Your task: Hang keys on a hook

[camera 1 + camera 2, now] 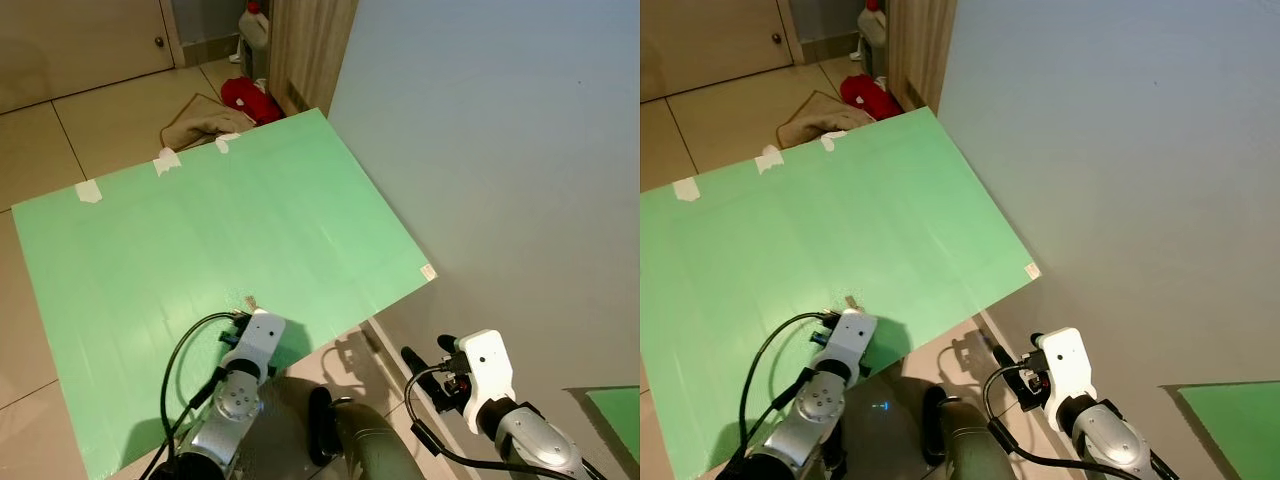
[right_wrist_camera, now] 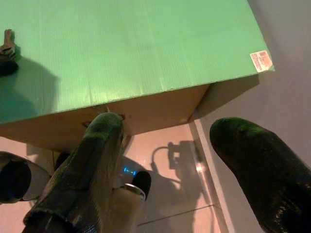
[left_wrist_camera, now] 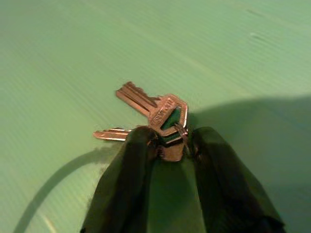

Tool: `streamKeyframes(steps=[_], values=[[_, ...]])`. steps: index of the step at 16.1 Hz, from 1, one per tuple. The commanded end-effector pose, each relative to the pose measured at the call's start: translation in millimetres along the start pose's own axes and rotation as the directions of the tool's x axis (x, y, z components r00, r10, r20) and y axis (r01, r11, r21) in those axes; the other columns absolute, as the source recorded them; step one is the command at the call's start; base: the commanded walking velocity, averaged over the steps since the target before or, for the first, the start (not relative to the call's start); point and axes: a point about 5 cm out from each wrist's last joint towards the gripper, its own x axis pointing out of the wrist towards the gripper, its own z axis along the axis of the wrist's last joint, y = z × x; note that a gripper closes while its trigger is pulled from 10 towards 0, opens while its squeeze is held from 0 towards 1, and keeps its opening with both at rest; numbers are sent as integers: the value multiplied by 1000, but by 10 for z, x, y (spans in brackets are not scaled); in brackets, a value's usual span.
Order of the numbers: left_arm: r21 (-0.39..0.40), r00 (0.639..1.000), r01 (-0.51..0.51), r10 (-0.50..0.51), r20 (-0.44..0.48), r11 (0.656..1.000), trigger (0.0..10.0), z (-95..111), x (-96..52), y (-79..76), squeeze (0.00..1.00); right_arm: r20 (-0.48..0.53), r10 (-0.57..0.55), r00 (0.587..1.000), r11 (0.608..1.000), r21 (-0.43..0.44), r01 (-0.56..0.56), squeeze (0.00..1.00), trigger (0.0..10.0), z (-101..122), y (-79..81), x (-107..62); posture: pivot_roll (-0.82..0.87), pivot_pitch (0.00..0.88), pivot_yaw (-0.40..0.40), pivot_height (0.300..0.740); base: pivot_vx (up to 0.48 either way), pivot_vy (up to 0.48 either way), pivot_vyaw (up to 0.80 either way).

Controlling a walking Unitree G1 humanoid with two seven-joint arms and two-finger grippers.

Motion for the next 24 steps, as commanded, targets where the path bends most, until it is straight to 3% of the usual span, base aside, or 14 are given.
streamKeyframes(steps=[1, 7, 9, 11, 12, 13, 14, 20, 21, 24], values=[[-32, 1000, 10, -11, -21, 999, 0, -36, -41, -9, 0, -32, -20, 999, 1000, 5, 21, 0, 10000, -79, -40, -17, -181, 263, -170, 740, 0, 0, 0], [-67, 986, 6, 6, 165, 998, 0, 507, 20, 296, 0, 34, -28, 999, 1000, 16, 27, 0, 10000, 44, -27, 276, -112, 186, -118, 740, 0, 0, 0], [-49, 975, 5, 6, 222, 999, 0, 729, 84, 411, 0, 64, -38, 997, 999, 26, 36, 0, 10000, 94, -27, 405, -98, 142, -87, 740, 0, 0, 0], [20, 961, 20, -25, 276, 1000, 0, 897, 165, 511, 0, 104, -61, 993, 998, 41, 57, 0, 10000, 170, -25, 514, -88, 108, -65, 740, 0, 0, 0], [47, 968, 24, -35, 249, 999, 4471, 853, 222, 507, 0, 109, -66, 992, 997, 46, 61, 0, 10000, 178, -17, 551, -94, 99, -60, 740, 0, 0, 0], [77, 973, 41, -57, 222, 996, 10000, 793, 273, 487, 298, 116, -65, 991, 997, 44, 60, 0, 10000, 190, 5, 570, -103, 92, -54, 740, 0, 0, 0], [91, 977, 48, -66, 203, 995, 10000, 753, 314, 486, 1000, 128, -76, 989, 997, 43, 71, 0, 10000, 210, -10, 569, -121, 85, -48, 740, 0, 0, 0], [74, 989, 44, -54, 135, 996, 10000, 552, 329, 341, 1000, 155, -136, 978, 990, 48, 130, 0, 10000, 189, -93, 455, -204, 115, -22, 740, 0, 0, 0], [36, 991, 49, -53, 126, 998, 10000, 501, 319, 256, 1000, 148, -140, 979, 990, 44, 135, 0, 10000, 154, -91, 390, -217, 136, -30, 740, 0, 0, 0], [45, 993, 68, -72, 95, 997, 10000, 375, 248, -8, 1000, 115, -128, 985, 992, 17, 127, 0, 10000, 75, -60, 153, -294, 213, -72, 740, 0, 0, 0]])
